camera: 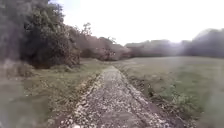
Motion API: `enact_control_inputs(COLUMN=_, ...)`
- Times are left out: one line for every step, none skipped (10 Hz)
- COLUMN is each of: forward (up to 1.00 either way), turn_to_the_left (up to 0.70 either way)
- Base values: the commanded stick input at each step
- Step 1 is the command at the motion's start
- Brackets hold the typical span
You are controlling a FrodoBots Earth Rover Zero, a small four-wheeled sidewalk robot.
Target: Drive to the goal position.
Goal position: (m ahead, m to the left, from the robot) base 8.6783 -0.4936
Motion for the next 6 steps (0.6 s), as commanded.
enact_control_inputs(forward=0.85, turn_to_the_left=0.00)
enact_control_inputs(forward=0.85, turn_to_the_left=0.00)
enact_control_inputs(forward=0.85, turn_to_the_left=0.00)
enact_control_inputs(forward=0.85, turn_to_the_left=0.00)
enact_control_inputs(forward=0.85, turn_to_the_left=0.00)
enact_control_inputs(forward=0.85, turn_to_the_left=0.00)
